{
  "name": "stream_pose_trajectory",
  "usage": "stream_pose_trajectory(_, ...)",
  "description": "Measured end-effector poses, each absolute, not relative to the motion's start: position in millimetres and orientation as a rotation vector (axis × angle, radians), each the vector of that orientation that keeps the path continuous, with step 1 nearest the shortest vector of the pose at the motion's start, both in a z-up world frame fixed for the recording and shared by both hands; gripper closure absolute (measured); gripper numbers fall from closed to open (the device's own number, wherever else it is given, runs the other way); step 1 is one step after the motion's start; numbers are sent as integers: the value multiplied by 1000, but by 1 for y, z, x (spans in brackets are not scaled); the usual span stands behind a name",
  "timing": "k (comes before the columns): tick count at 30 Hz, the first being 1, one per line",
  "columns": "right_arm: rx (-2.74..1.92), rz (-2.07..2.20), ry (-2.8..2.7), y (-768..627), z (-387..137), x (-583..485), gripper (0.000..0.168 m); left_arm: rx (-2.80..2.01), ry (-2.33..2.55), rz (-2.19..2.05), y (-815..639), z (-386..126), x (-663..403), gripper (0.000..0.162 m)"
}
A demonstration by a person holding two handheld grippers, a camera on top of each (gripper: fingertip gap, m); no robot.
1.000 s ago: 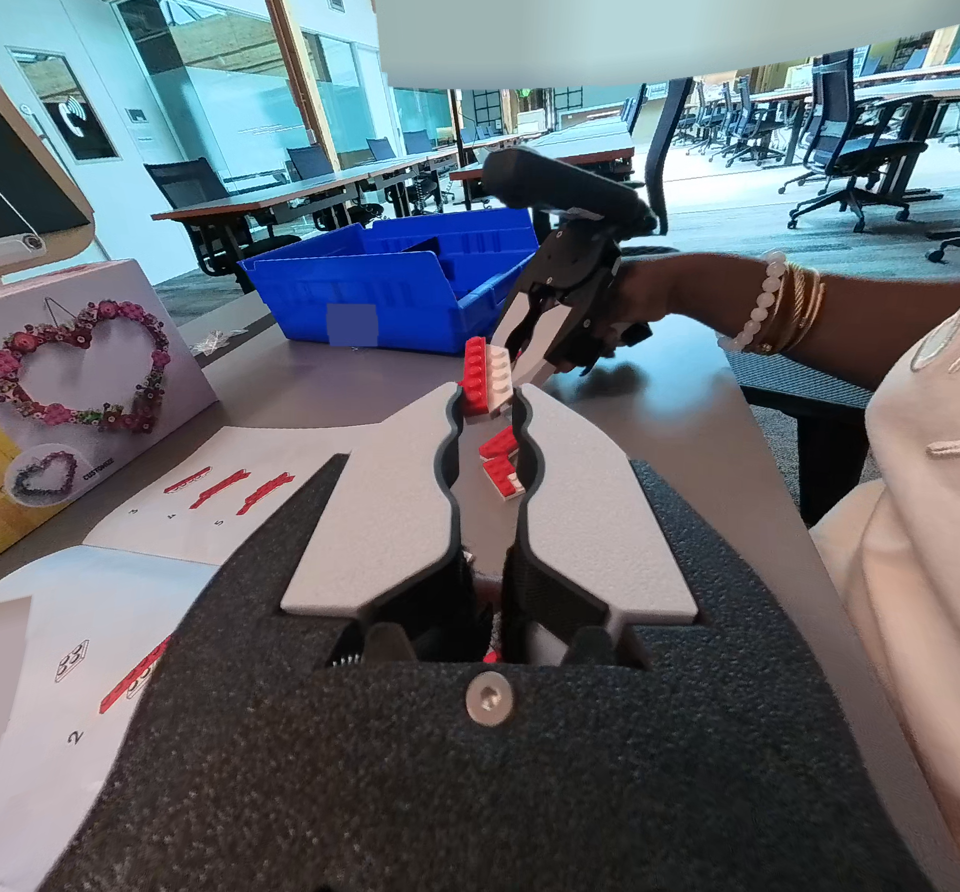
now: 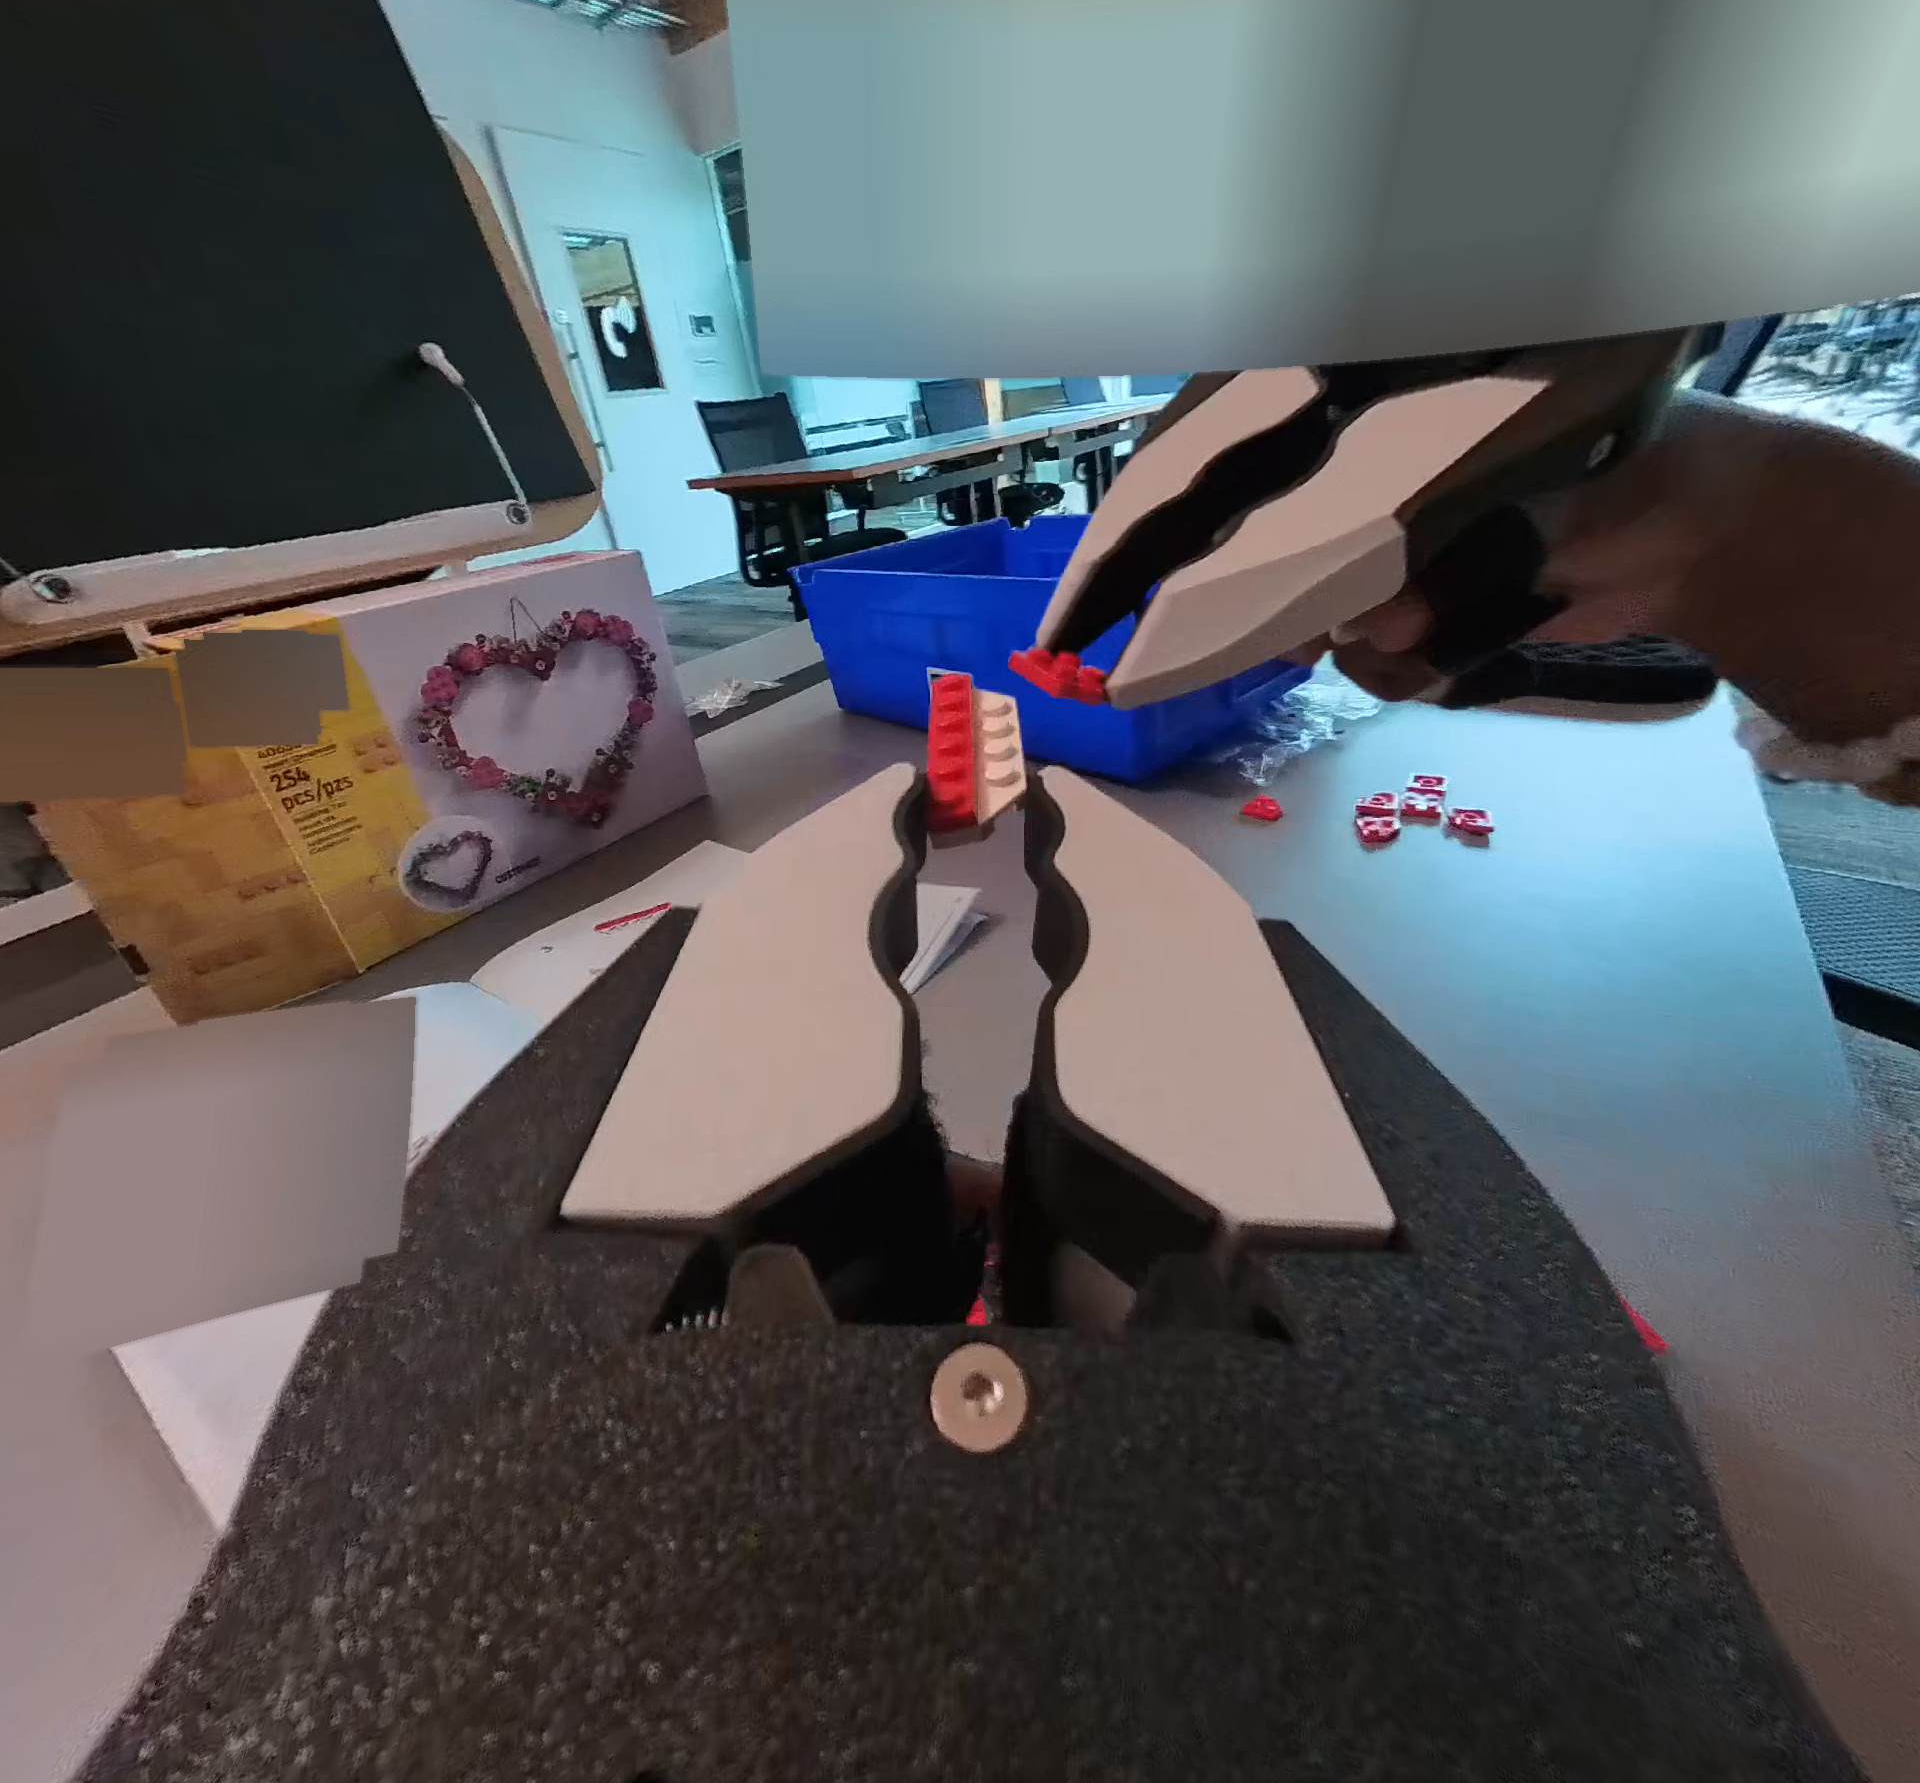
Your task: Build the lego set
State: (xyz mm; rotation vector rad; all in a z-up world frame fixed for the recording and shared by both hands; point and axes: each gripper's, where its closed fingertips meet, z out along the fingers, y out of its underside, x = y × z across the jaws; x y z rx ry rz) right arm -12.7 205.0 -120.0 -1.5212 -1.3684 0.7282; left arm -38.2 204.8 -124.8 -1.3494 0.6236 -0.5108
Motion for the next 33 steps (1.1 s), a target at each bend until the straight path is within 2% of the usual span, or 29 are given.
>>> stream_pose_trajectory(1,-1534,710,-1346,207,-120,-14,152,-1356,616,-486,207,-126,-41,145)
stream_pose_trajectory(8,-1489,706,-1443,198,-127,-20,152,-1375,670,-459,209,-127,-50,145)
stream_pose_trajectory(13,-1216,677,-2141,166,-199,0,152,-1436,695,-513,212,-133,-70,145)
stream_pose_trajectory(19,-1002,633,-2510,157,-249,-4,152,-1410,702,-566,209,-130,-65,145)
stream_pose_trajectory(20,-992,610,-2503,161,-249,-8,144,-1414,709,-552,209,-131,-65,145)
stream_pose_trajectory(22,-995,630,-2438,165,-239,-12,138,-1415,709,-558,209,-131,-64,145)
stream_pose_trajectory(25,-1189,619,-2231,176,-224,-13,138,-1415,699,-572,209,-130,-65,145)
stream_pose_trajectory(28,-1653,543,-1887,187,-224,-4,144,-1419,683,-585,210,-130,-66,145)
stream_pose_trajectory(33,-2101,745,-1366,158,-231,-5,147,-1422,676,-603,209,-130,-65,145)
